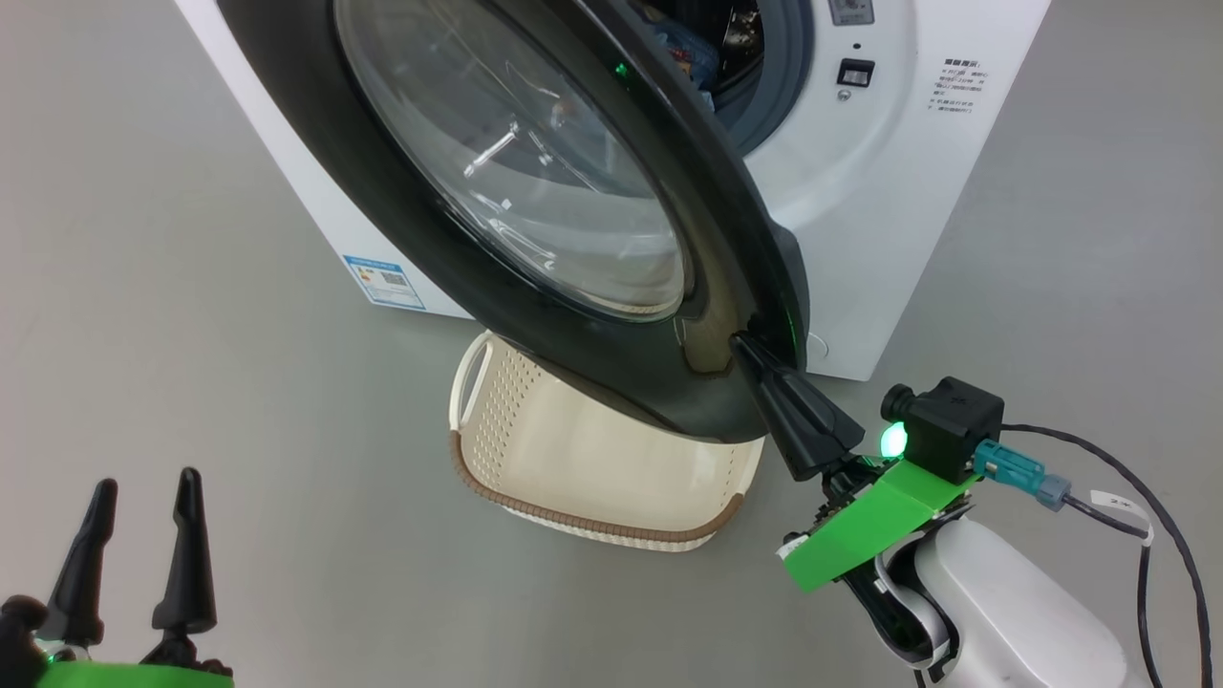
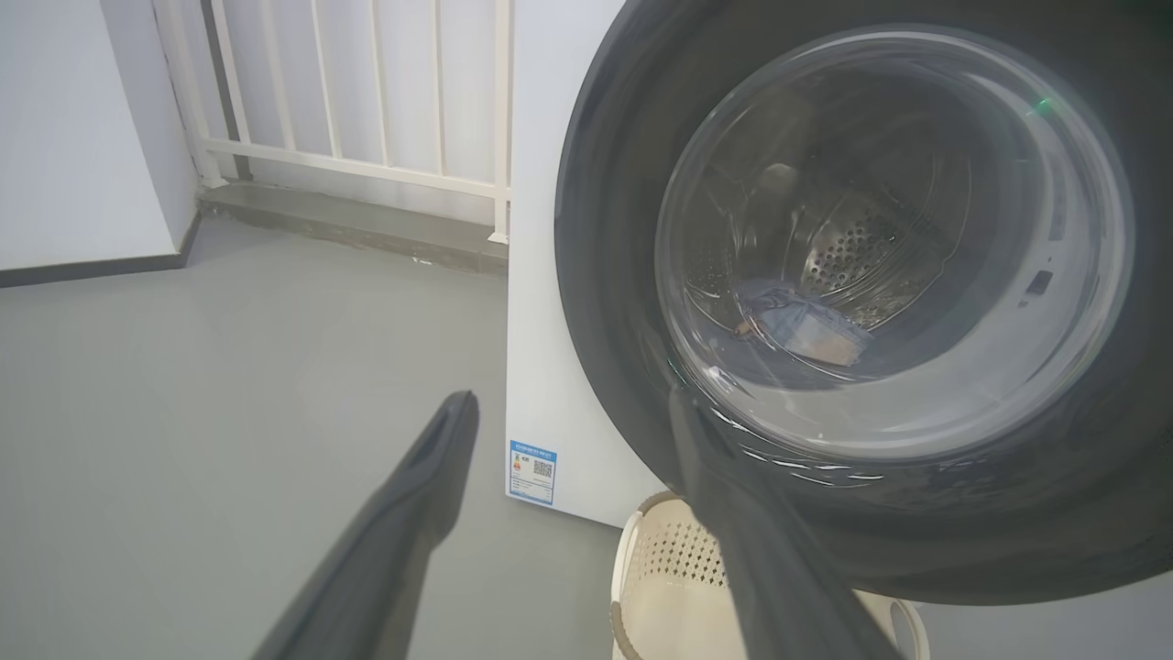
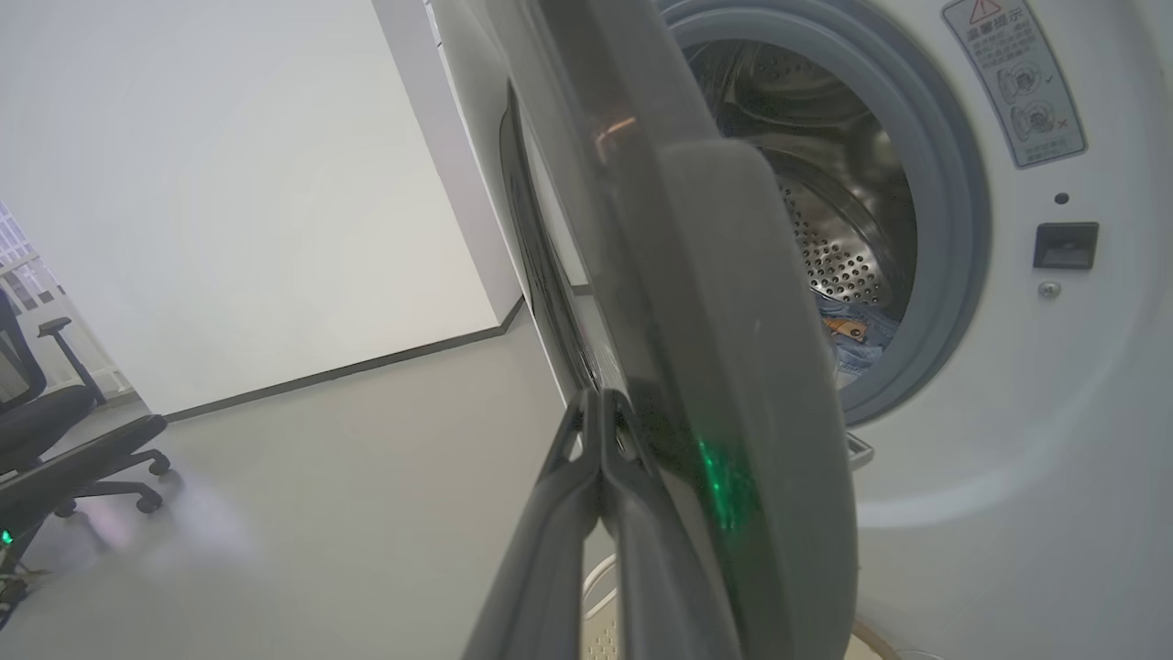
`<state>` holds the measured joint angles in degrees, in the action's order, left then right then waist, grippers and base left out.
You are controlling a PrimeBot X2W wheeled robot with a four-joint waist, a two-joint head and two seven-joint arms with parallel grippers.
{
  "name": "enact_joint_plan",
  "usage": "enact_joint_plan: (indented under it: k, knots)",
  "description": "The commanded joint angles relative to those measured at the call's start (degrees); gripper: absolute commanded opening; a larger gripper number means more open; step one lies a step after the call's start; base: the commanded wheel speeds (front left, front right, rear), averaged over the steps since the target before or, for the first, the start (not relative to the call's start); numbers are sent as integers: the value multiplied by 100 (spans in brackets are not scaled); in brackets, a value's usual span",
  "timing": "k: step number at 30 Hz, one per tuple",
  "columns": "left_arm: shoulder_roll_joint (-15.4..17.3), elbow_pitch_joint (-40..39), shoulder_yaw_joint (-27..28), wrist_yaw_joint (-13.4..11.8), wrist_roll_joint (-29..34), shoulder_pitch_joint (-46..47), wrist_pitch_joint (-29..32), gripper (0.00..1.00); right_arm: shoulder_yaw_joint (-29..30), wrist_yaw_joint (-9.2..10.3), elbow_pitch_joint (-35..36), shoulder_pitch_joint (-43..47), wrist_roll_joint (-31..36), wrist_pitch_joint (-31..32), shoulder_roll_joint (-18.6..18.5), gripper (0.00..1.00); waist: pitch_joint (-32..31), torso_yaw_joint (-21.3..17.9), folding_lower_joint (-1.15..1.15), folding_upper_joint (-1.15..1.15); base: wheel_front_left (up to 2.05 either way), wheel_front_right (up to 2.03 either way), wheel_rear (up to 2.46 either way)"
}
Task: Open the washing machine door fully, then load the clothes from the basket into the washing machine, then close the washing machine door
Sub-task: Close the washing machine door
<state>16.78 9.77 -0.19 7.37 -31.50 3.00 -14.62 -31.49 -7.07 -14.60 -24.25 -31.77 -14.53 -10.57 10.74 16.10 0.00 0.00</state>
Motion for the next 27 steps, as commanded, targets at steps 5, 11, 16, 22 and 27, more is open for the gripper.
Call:
enact_joint_plan:
  k: [5,11,16,22,27]
  knots:
    - [107,-210,168,12,89,291,-38,100,179,-42,53,-253,78,-47,32,0,154,65,0,0,0,0,0]
    - [43,-266,135,12,130,393,-38,100,486,-42,-63,-477,122,-47,-44,0,316,152,0,0,0,0,0]
    - [-31,-314,72,12,144,499,-38,100,692,-42,-212,-756,150,-47,-117,0,473,254,0,0,0,0,0]
    - [-129,-375,-42,12,168,634,-38,100,1012,-42,-449,-1128,226,-47,-213,0,668,416,0,0,0,0,0]
    - [-210,-411,-101,12,168,762,-38,100,1270,-42,-605,-1420,298,-47,-302,0,830,554,0,0,0,0,0]
